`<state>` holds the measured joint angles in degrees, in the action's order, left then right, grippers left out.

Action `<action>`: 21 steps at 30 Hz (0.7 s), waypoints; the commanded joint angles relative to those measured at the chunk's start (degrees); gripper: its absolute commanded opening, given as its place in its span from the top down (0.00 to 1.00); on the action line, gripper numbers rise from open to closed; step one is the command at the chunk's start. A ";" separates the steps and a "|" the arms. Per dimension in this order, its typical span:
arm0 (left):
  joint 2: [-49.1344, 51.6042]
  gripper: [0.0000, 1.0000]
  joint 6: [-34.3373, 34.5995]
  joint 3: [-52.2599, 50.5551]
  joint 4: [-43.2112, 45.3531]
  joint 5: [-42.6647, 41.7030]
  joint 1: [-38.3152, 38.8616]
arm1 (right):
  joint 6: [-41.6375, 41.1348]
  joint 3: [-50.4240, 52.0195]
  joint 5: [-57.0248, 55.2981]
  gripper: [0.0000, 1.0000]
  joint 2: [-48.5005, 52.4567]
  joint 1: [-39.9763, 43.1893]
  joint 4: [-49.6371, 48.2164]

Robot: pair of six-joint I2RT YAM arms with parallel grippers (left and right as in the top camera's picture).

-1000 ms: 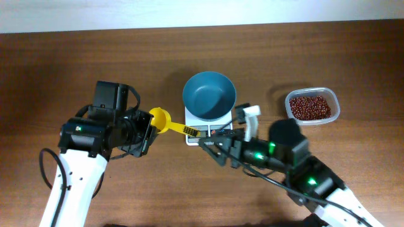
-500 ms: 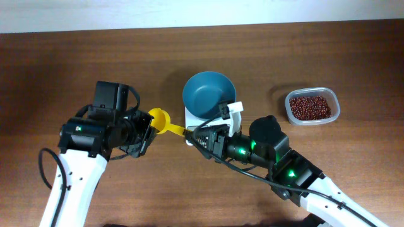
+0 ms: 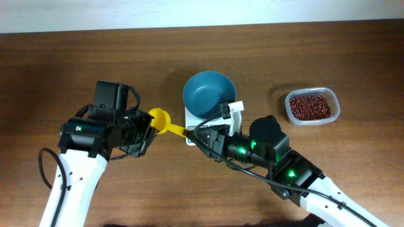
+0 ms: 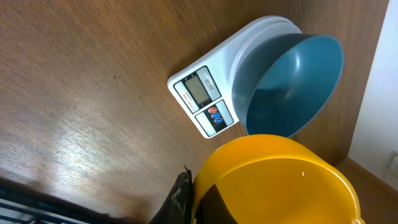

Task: Scoop item into bowl and weigh 50g on scale
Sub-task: 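Carry scoop toward scale while right gripper reaches toward it, then grasp scoop handle with right gripper and release left gripper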

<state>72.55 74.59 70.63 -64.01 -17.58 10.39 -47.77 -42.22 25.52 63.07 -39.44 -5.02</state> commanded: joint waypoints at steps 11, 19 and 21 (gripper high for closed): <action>0.09 1.00 -0.90 0.57 0.17 1.55 2.36 | 0.33 -0.87 0.04 0.76 0.42 -0.42 -0.37; 0.09 1.00 -0.87 0.57 0.61 1.79 2.36 | 0.33 -0.87 1.03 0.77 0.42 -0.42 -0.35; 0.09 1.00 -0.87 0.57 1.62 0.61 2.36 | 0.33 -0.87 1.03 0.77 0.42 -0.42 0.09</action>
<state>72.55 74.59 70.63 -63.48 -16.53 12.64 -47.83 -42.22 25.78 63.07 -39.44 -4.97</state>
